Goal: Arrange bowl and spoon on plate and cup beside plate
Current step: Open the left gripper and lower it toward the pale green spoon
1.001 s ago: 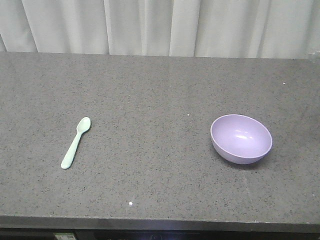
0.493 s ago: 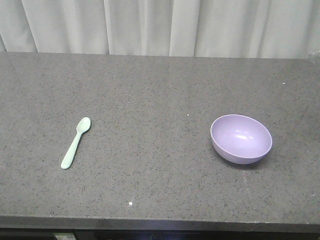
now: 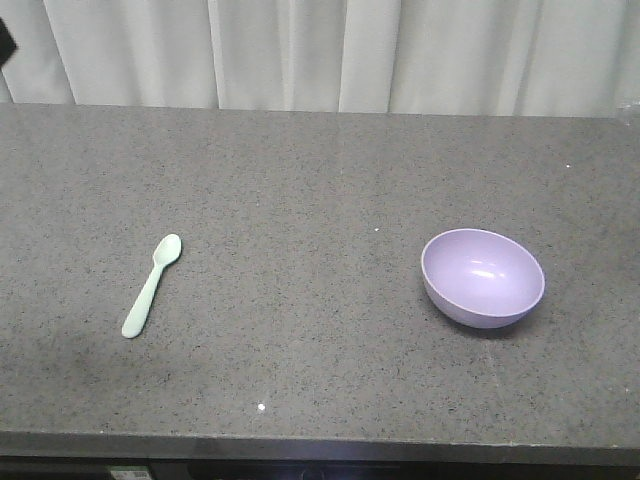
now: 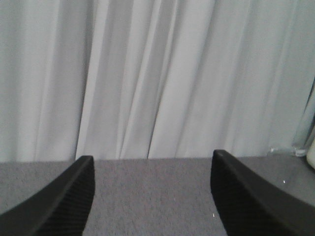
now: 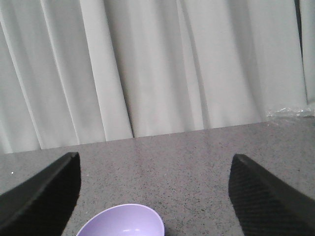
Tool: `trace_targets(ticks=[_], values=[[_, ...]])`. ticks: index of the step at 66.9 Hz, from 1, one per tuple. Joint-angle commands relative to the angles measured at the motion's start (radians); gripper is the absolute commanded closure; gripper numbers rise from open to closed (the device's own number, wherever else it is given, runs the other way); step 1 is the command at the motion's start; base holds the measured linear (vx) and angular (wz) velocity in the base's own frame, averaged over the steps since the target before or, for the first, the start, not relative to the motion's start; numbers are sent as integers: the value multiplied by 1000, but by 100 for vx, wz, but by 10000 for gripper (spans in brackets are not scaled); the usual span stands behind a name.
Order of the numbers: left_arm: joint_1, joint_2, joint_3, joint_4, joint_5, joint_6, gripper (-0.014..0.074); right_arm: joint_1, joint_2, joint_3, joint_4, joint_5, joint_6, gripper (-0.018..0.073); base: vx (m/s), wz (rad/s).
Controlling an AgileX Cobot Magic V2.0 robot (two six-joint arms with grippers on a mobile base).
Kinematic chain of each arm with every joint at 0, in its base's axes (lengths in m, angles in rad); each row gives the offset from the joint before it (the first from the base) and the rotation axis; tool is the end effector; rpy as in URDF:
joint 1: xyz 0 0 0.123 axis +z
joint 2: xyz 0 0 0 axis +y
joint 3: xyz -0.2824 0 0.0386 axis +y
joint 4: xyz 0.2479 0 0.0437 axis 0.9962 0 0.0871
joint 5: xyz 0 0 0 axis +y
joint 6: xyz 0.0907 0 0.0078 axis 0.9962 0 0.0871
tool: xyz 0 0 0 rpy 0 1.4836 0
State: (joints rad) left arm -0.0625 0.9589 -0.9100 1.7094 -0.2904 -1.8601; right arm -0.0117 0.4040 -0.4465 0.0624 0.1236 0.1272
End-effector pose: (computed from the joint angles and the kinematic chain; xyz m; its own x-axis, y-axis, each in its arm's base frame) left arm 0.2044 -0.0385 0.4076 -0.0524 -0.1353 -0.9894 0.3389 0.9296 -0.1450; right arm 0.0924 -0.0004 0.3241 0.0070 0.1879 -0.9822 0.0027 0.9822 0.1879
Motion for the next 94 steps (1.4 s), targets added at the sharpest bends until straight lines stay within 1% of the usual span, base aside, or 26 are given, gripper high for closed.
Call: trace_targets(ticks=[1, 4, 7, 10, 21, 31, 48, 61, 66, 70, 76, 82, 85, 88, 90, 91, 92, 94], values=[[-2, 79, -77, 71, -19, -69, 115, 1, 29, -33, -1, -82, -2, -28, 0, 0], [-4, 107, -98, 71, -4, -69, 116, 1, 32, -33, -1, -82, -2, -28, 0, 0], [-4, 139, -119, 70, 35, -69, 122, 1, 34, -33, -2, -82, -2, -28, 0, 0], [-3, 164, -139, 70, 43, -68, 125, 1, 34, -33, -7, -82, -4, -28, 0, 0], [-4, 193, -158, 70, -49, -73, 125, 1, 34, -31, -5, -71, -9, -24, 0, 0], [-4, 193, -162, 70, -51, -74, 125, 1, 34, -31, -5, -71, -9, -24, 0, 0], [-4, 193, -161, 70, -92, -82, 126, 1, 34, -31, -5, -71, -9, -24, 0, 0], [-3, 201, -161, 70, -85, -80, 130, 1, 34, -31, -5, -71, -9, -24, 0, 0], [-30, 230, -160, 70, -113, -81, 148, 1, 34, -31, -5, -71, -9, -24, 0, 0], [-52, 263, -160, 70, -113, -115, 176, 1, 34, -31, -5, -70, -9, -25, 0, 0], [-85, 290, -160, 70, -99, -140, 248, 1, 34, -31, -5, -70, -9, -25, 0, 0], [-108, 298, -160, 70, -75, -91, 304, 1, 34, -31, -5, -70, -9, -25, 0, 0], [-116, 298, -160, 70, -66, -74, 316, 1, 34, -31, -5, -70, -9, -25, 0, 0], [-116, 298, -160, 54, -52, -50, 316, 1, 34, -31, -5, -70, -9, -25, 0, 0], [-116, 302, -157, -17, -53, 19, 316, 1, 34, -31, -5, -70, -9, -25, 0, 0], [-116, 302, -156, -37, -54, 52, 316, 1, 34, -31, -5, -70, -9, -25, 0, 0], [-116, 302, -149, -140, -61, 115, 316, 1, 34, -31, -5, -70, -9, -25, 0, 0], [-116, 302, -140, -245, -68, 207, 313, 1, 34, -31, -5, -70, -9, -25, 0, 0]])
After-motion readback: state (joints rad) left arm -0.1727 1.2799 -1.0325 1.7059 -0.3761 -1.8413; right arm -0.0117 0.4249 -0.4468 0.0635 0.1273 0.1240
